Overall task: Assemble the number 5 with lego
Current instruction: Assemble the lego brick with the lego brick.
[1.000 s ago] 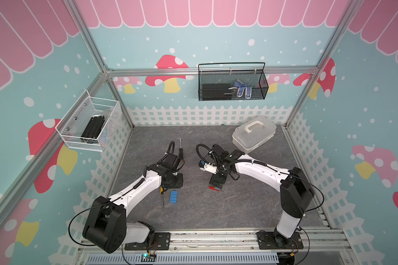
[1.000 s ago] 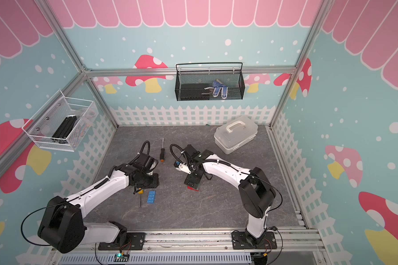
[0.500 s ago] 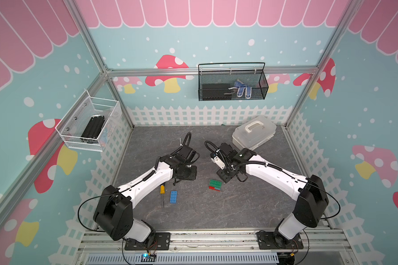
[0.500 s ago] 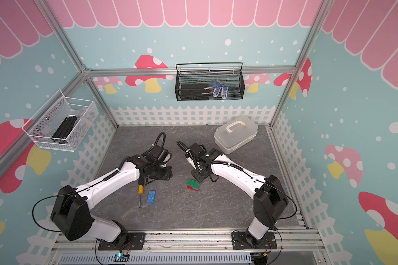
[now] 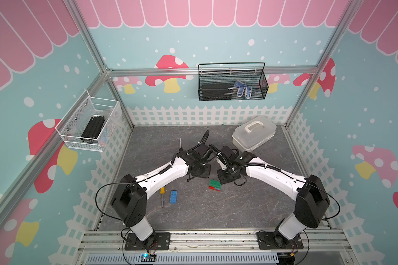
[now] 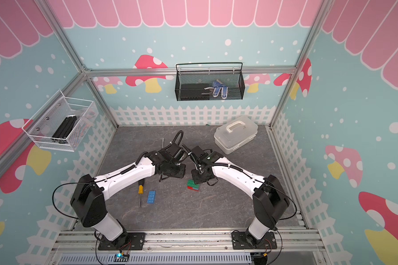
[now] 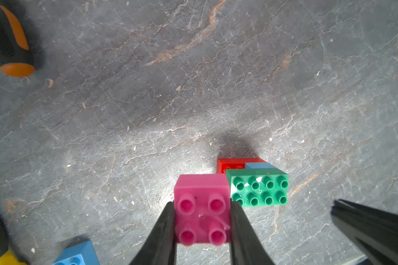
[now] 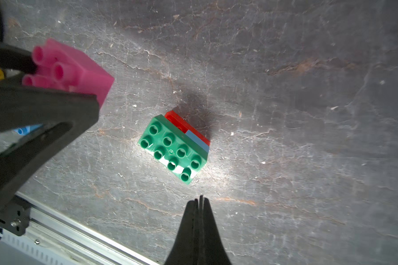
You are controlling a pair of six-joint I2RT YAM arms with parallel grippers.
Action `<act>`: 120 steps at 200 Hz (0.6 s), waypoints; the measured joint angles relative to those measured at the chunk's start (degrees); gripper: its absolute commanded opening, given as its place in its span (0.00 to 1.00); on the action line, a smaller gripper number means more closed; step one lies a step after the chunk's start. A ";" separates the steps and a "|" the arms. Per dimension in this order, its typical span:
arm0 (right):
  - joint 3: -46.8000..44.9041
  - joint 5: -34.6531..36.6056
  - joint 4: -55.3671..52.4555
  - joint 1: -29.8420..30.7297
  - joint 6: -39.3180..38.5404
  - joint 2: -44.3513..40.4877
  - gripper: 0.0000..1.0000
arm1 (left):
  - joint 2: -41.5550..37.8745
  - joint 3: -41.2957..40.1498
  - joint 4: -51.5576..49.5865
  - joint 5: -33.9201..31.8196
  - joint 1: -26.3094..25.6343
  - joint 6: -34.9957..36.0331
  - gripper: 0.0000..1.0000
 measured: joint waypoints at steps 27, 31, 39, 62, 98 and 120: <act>-4.00 -3.08 4.46 -0.26 4.20 -0.04 0.00 | 0.39 0.02 -0.20 -0.46 -1.25 -0.42 0.27; -4.57 -3.56 5.16 -0.31 4.66 -0.04 0.00 | 0.48 0.02 -0.22 -0.48 -1.42 -0.44 0.27; -5.57 -4.26 6.43 -0.50 5.64 -0.15 0.00 | 0.74 0.02 -0.35 -0.52 -1.73 -0.48 0.27; -9.27 -6.10 10.47 -1.53 8.17 -1.77 0.00 | 0.98 0.02 -0.37 -0.61 -2.16 -0.79 0.27; -13.16 -8.94 14.88 -3.13 11.34 -4.98 0.00 | 0.98 0.02 -0.11 -0.55 -2.21 -1.05 0.27; -14.27 -10.14 17.66 -3.43 13.00 -6.08 0.00 | 0.98 0.00 -0.02 -0.22 -2.25 -1.11 0.27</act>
